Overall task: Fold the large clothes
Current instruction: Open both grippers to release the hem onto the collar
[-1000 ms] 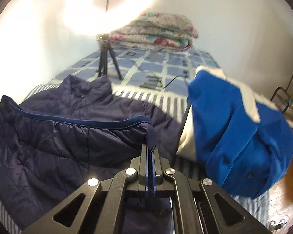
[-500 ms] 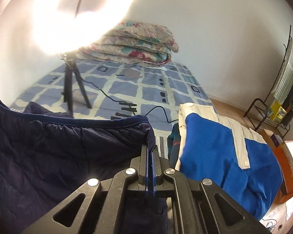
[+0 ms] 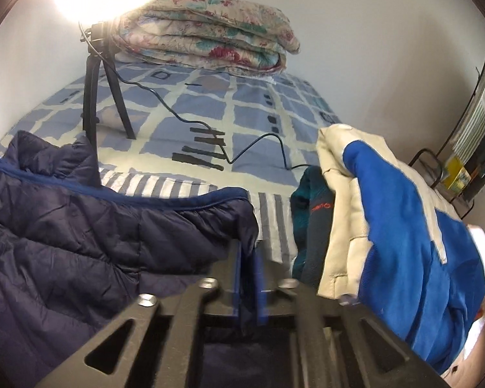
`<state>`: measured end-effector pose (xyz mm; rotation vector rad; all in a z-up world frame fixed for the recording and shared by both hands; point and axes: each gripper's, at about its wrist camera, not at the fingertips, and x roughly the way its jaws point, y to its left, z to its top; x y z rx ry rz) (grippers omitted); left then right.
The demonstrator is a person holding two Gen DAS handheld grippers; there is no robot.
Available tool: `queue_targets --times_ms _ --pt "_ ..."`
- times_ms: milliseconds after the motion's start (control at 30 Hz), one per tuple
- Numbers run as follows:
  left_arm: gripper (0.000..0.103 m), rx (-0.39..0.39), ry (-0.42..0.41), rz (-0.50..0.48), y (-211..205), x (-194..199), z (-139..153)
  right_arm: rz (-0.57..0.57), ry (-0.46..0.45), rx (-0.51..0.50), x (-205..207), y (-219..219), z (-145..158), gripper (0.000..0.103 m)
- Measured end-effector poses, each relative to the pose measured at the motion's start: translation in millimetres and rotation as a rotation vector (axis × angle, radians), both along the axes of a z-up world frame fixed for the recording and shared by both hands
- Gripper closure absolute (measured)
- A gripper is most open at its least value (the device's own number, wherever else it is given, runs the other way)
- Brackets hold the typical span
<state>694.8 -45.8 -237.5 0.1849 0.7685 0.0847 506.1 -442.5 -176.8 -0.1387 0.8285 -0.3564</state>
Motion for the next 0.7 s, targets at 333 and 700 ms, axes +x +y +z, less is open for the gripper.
queue_targets --times_ms 333,700 --pt "0.05 -0.18 0.014 -0.323 -36 -93 49 0.162 -0.096 0.209 -103 16 43 0.069" --pt "0.05 -0.008 0.162 -0.45 -147 -118 -26 0.241 -0.033 0.369 -234 53 -1 0.069"
